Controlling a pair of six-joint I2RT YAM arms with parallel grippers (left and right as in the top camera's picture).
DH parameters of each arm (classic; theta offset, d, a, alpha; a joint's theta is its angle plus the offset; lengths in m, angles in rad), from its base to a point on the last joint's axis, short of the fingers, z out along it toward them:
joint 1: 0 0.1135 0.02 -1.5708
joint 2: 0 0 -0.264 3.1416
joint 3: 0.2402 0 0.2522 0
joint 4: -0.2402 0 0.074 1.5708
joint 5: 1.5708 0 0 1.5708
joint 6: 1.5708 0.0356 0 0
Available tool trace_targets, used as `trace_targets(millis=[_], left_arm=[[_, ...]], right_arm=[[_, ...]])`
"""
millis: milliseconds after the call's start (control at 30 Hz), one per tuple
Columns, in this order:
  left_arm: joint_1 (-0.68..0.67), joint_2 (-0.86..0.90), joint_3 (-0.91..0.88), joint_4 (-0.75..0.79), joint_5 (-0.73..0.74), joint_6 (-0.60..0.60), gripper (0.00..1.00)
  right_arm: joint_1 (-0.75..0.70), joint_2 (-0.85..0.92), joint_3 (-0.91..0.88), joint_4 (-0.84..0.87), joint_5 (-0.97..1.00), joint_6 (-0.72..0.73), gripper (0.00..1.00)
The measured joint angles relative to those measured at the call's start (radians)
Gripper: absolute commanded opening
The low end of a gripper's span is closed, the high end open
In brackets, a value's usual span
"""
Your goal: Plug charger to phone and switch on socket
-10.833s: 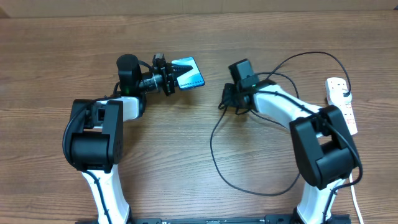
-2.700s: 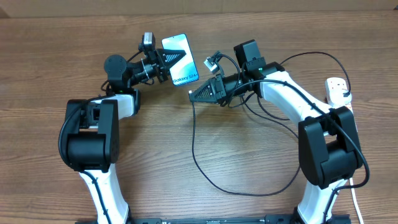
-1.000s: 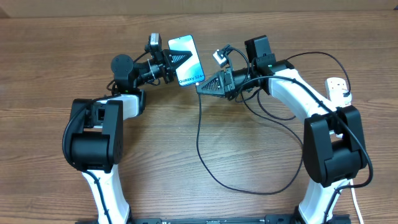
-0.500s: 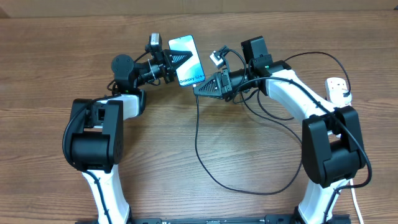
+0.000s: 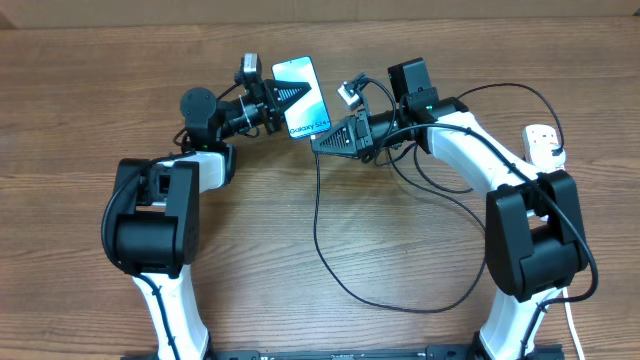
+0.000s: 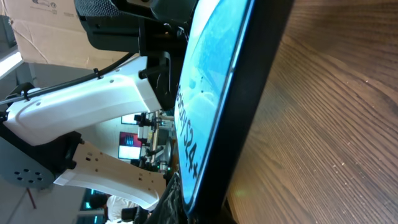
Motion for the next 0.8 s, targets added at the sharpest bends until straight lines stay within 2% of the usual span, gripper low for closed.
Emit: trace_targets(millis=[800], left_arm=[[-0.002,0.000,0.000,-0.004,-0.005,0.000,0.05]], right_arm=[[0.000,0.000,0.000,0.002,-0.009,0.011,0.04]])
